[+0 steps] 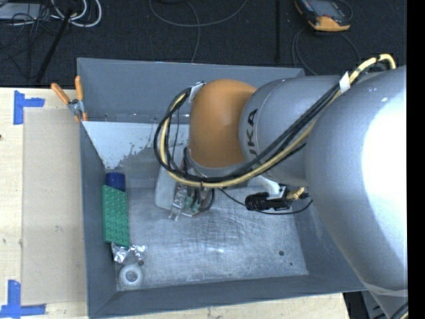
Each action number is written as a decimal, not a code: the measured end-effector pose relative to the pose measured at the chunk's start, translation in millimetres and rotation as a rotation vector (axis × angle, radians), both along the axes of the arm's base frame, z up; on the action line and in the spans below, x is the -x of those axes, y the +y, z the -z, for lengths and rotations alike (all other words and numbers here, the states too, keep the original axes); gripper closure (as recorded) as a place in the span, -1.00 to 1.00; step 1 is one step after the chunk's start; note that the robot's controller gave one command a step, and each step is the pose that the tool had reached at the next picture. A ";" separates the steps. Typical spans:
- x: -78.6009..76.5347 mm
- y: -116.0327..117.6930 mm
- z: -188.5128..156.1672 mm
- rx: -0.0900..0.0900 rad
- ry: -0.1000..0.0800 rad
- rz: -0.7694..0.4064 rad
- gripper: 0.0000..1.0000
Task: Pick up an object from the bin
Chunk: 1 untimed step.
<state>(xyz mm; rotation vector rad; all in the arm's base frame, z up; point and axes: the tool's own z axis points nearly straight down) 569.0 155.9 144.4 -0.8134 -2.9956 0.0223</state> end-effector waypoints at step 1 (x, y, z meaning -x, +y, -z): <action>1.3 -5.1 -92.2 -0.005 -0.044 -0.015 1.00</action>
Offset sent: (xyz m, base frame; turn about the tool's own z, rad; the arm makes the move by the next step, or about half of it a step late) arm -0.0024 -0.0048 0.0889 -0.0172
